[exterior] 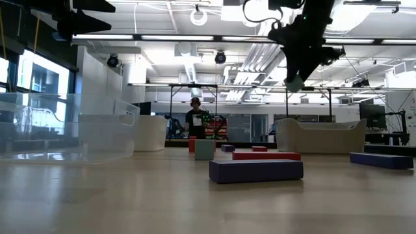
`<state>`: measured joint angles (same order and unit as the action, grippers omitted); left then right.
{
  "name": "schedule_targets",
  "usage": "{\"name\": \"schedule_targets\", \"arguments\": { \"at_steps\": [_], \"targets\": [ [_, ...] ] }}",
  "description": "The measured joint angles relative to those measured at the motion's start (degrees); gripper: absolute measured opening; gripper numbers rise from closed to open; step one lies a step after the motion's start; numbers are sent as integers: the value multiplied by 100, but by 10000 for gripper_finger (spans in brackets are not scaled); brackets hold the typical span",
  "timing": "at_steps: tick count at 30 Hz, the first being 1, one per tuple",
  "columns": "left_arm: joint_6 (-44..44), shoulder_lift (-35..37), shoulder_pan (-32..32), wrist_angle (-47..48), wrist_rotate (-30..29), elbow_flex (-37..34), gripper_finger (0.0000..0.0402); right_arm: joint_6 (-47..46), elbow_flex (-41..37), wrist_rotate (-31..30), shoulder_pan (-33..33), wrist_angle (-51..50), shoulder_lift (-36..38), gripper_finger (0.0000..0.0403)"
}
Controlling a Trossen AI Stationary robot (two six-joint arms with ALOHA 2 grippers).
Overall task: Sort & place blocks by color
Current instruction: Put the light blue block into the grey bin
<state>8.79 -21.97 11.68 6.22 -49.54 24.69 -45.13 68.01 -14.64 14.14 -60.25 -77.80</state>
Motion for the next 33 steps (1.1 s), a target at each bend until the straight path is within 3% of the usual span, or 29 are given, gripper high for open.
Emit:
{"name": "schedule_targets", "arguments": {
  "at_steps": [10, 15, 25, 33],
  "targets": [
    [153, 2, 0, -2, -67, 0, 305, 1024, -148, -4, 1430, 144, -26, 108],
    [192, 2, 0, 0, -85, 0, 305, 1068, -500, 33, 1886, 196, -28, 109],
    [302, 2, 0, 0, -279, 0, 305, 758, -1674, 545, 2075, 707, -31, 111],
    [304, 2, -1, 0, -371, 0, 305, 663, -2131, 655, 2071, 950, -31, 112]
  ]
}}
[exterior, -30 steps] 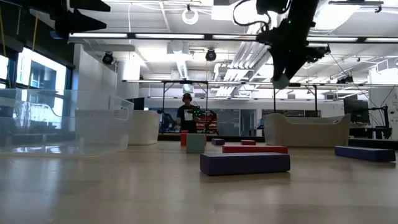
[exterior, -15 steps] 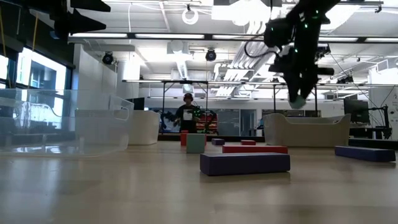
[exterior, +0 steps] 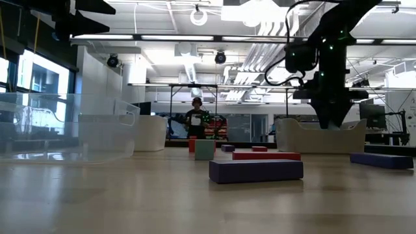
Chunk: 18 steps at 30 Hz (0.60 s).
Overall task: Sort & place blocks by color
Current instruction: Put the light blue block into the grey bin
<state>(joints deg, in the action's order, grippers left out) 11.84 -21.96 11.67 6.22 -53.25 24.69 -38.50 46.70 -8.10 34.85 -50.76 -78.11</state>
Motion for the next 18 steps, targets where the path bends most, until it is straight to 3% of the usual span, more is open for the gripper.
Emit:
{"name": "schedule_targets", "arguments": {
  "at_steps": [18],
  "targets": [
    [-173, 0, 1, 0, 8, 0, 305, 144, -361, 79, 319, 580, 0, 113]
  ]
}}
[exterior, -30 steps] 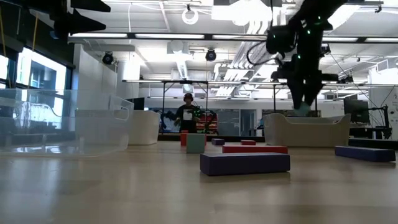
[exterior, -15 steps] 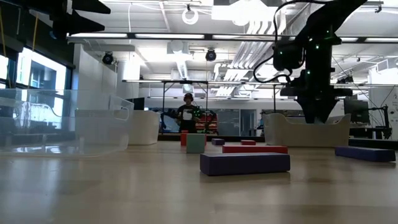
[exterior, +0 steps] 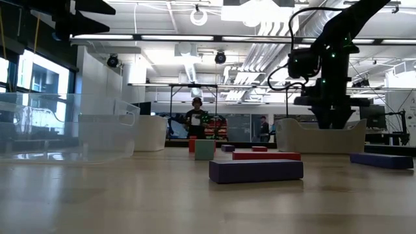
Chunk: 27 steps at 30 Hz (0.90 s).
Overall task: Sort & place blocks by color
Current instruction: Put the light blue block into the grey bin, then put the purple block into the transparent bin
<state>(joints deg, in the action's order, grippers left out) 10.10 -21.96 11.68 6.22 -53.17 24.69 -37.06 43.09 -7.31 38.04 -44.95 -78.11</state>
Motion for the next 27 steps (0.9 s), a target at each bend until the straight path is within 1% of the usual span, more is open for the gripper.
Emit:
{"name": "schedule_targets", "arguments": {
  "at_steps": [5, 12, 16, 19, 22, 24, 27],
  "targets": [
    [-182, -1, 1, -2, 0, 0, 305, -20, 0, 53, -2, 22, 0, 122],
    [-126, 0, 0, -3, 2, 0, 305, -41, 0, 137, -20, 29, 0, 160],
    [-132, -2, 1, 2, 4, 26, 305, -46, 0, 288, -20, 31, 0, 171],
    [-371, -2, 1, -1, 50, 192, 305, -106, 42, 466, -20, -27, 0, 173],
    [-727, -63, 1, 124, 116, 456, 305, -148, 198, 438, -20, -38, 0, 173],
    [-878, -129, 1, 389, 116, 684, 305, -142, 326, 424, -20, -49, 2, 173],
    [-925, -298, -2, 1028, 218, 1064, 305, -62, 575, 357, -20, -58, 4, 173]
  ]
}}
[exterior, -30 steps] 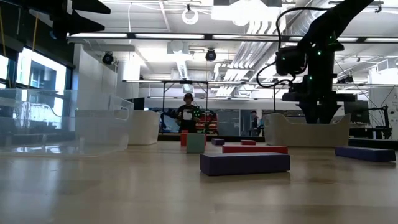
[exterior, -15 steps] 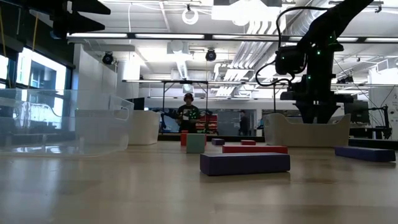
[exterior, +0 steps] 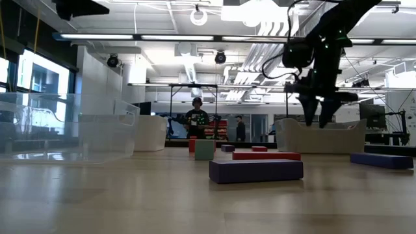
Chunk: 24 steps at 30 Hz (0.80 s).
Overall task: Sort & place blocks by color
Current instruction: Put the purple block into the transparent bin
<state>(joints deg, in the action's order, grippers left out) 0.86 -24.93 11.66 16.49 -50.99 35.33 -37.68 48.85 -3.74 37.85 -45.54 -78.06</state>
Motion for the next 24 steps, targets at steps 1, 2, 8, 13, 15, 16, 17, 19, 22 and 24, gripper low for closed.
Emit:
{"name": "schedule_targets", "arguments": {
  "at_steps": [1, 2, 8, 13, 15, 16, 17, 19, 22, 24],
  "targets": [
    [-1, -76, 0, 219, 53, 120, 305, 38, 88, -30, 0, -10, 0, 174],
    [-1, -153, 0, 396, 123, 230, 305, 53, 179, -34, 0, -14, 0, 174],
    [176, -607, 0, 1327, 789, 775, 305, 198, 721, -160, -2, -80, 2, 174],
    [491, -911, 1, 2073, 1701, 1000, 305, 241, 1118, -187, -2, -184, 4, 174],
    [629, -1025, 0, 2296, 2121, 1015, 305, 266, 1234, -190, -41, -179, 4, 174],
    [703, -1079, 0, 2388, 2333, 1015, 305, 270, 1279, -202, -64, -184, 4, 174],
    [762, -1130, 2, 2466, 2548, 1015, 305, 280, 1325, -212, -98, -181, 4, 174],
    [897, -1236, 2, 2569, 2925, 1015, 305, 315, 1381, -222, -168, -175, 4, 174],
    [1077, -1414, 1, 2670, 3377, 1015, 305, 315, 1383, -219, -268, -174, 4, 174],
    [1213, -1539, 2, 2682, 3605, 1015, 305, 320, 1380, -223, -325, -170, 4, 174]
  ]
}}
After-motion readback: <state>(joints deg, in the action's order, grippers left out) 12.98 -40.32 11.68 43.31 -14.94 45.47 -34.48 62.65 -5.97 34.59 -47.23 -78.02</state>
